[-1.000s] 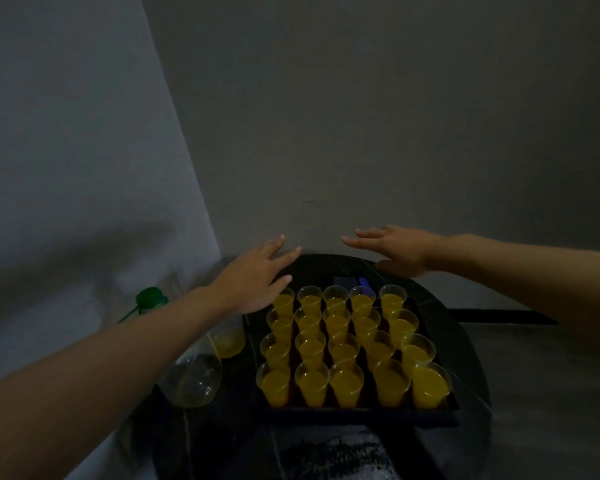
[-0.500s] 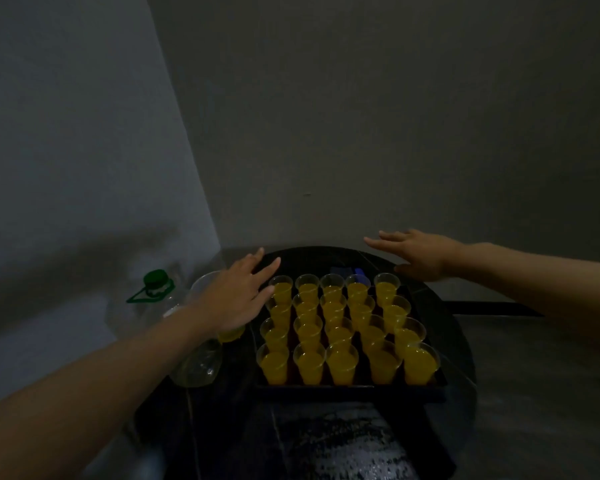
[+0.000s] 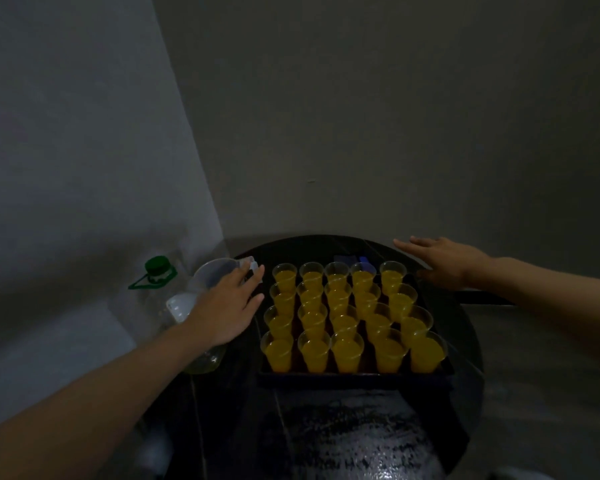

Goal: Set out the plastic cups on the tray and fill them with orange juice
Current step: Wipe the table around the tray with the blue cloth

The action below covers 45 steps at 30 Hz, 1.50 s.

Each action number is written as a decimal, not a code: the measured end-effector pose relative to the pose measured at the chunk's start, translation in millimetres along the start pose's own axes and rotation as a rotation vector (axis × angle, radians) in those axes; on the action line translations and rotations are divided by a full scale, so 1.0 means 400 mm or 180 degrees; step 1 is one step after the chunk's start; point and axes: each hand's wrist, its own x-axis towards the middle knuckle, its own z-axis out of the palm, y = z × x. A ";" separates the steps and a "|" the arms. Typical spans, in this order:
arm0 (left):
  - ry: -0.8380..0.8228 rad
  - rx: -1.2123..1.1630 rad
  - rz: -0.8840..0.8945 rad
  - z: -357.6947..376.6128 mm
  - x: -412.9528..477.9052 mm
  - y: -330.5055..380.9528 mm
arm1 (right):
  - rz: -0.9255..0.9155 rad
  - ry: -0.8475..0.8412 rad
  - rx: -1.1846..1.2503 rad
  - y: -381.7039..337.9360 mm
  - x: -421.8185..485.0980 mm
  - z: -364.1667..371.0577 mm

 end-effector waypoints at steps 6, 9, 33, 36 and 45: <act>-0.0078 0.0194 -0.0023 0.049 -0.002 -0.013 | 0.0115 -0.0084 0.0104 0.032 0.031 0.060; -0.0103 0.0066 -0.0125 0.071 0.008 -0.026 | 0.0163 -0.0126 0.0083 0.037 0.046 0.081; 0.0007 -0.2315 -0.1628 0.239 0.063 -0.051 | 0.1235 0.0137 0.1381 0.105 0.146 0.301; -0.0035 -0.2886 -0.2102 0.270 0.078 -0.062 | 0.1456 0.0130 0.1705 0.119 0.163 0.331; -0.0241 -0.3550 -0.2872 0.355 0.124 -0.113 | 0.1894 -0.0580 0.2657 0.139 0.199 0.441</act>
